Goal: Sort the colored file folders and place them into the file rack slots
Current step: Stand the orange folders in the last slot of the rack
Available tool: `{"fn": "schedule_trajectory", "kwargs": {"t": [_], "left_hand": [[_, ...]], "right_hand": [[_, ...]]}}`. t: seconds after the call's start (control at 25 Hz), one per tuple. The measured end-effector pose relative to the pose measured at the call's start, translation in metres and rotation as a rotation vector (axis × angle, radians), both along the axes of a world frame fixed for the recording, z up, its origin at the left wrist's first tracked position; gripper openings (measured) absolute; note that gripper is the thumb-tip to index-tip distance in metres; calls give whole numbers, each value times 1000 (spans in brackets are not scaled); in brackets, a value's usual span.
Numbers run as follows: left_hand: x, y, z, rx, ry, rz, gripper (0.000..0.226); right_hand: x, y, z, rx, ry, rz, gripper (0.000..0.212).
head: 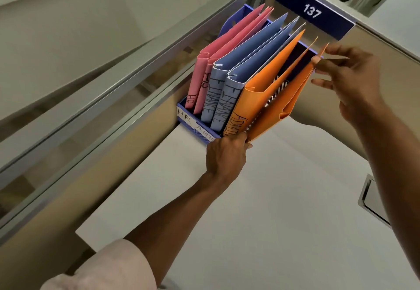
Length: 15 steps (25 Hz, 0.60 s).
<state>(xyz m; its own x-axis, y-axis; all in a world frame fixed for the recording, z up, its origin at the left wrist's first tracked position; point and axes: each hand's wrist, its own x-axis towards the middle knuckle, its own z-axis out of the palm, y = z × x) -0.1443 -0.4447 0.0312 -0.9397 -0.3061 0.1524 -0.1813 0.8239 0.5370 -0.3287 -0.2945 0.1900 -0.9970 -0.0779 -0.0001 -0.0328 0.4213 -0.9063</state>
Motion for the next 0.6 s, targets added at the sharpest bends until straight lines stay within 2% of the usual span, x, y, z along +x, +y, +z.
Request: {"fn": "schedule_trajectory", "kwargs": {"t": [0.24, 0.32, 0.44, 0.6], "left_hand": [[0, -14, 35, -13, 39, -34, 36], [0, -21, 52, -30, 65, -45, 37], [1, -29, 74, -96, 118, -45, 32], [-2, -32, 85, -189, 83, -21, 30]], "right_hand": [[16, -14, -11, 89, 137, -106, 51], [29, -20, -10, 214, 252, -113, 57], [56, -28, -9, 413, 436, -8, 59], [96, -39, -20, 477, 443, 183, 46]]}}
